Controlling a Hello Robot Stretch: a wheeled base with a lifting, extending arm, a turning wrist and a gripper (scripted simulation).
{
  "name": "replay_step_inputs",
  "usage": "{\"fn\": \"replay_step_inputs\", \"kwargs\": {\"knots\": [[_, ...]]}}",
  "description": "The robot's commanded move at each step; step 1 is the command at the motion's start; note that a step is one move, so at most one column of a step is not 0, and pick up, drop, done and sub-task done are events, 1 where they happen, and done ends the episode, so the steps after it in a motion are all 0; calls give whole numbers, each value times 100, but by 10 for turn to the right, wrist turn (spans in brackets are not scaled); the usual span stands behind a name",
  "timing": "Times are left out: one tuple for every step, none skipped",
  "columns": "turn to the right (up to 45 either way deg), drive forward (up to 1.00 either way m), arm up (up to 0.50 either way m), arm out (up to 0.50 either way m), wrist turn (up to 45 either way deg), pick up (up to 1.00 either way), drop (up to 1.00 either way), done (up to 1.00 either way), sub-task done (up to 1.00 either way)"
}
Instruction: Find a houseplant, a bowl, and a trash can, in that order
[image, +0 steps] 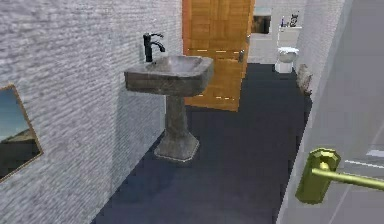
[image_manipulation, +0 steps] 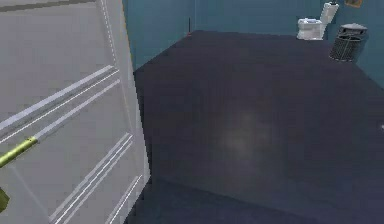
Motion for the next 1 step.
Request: {"fn": "replay_step_inputs", "kwargs": {"knots": [[-450,0,0,0,0,0,0,0,0]]}}
